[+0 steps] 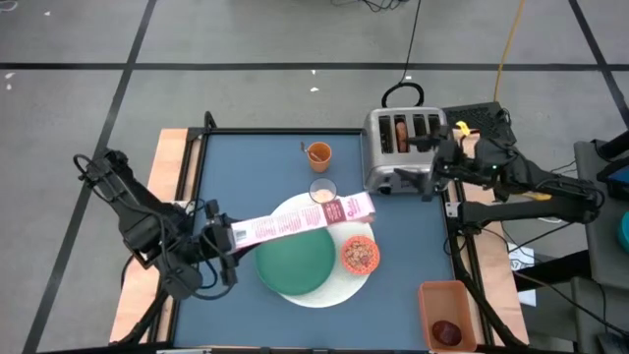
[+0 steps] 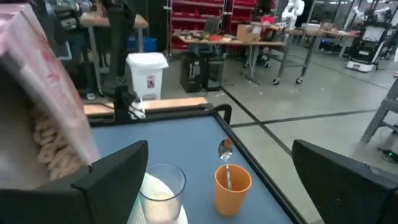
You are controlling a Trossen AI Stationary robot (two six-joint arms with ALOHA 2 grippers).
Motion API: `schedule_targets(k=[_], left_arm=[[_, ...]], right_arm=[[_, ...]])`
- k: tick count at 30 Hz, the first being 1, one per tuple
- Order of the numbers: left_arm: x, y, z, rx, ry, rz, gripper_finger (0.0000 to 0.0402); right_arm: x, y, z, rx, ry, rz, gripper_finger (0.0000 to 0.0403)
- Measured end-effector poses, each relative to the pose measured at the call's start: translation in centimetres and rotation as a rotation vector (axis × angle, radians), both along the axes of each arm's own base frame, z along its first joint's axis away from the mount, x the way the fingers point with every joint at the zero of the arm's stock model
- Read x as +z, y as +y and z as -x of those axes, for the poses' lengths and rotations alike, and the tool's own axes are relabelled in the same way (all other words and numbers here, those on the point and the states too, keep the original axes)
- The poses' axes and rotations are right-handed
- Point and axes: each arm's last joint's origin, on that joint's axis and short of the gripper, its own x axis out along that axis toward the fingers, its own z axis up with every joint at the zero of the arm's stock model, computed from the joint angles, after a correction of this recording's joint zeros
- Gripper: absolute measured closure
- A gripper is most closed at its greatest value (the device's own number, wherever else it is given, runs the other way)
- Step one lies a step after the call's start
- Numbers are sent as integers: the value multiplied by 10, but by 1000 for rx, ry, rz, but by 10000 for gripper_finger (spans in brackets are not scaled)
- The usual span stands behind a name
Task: Arrange a breakfast setting
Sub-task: Pour the cereal from the cereal box into the orange bowl
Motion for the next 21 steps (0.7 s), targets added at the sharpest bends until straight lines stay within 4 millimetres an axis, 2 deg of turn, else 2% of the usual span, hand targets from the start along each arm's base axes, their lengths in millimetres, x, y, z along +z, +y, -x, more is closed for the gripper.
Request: schedule_targets(k=[9, 14, 17, 21], left_arm=[[3, -5, 7, 71, -100, -42, 172], [5, -6, 8, 101, -144, -42, 172], [7, -8, 6, 107, -166, -47, 172], [10, -9, 5, 114, -189, -58, 172]], right_arm=[[-10, 0, -1, -8, 85, -63, 14], [-17, -1, -11, -13, 124, -90, 14], [-32, -2, -18, -10, 150, -94, 14], [-64, -2, -25, 0, 136, -123, 14]])
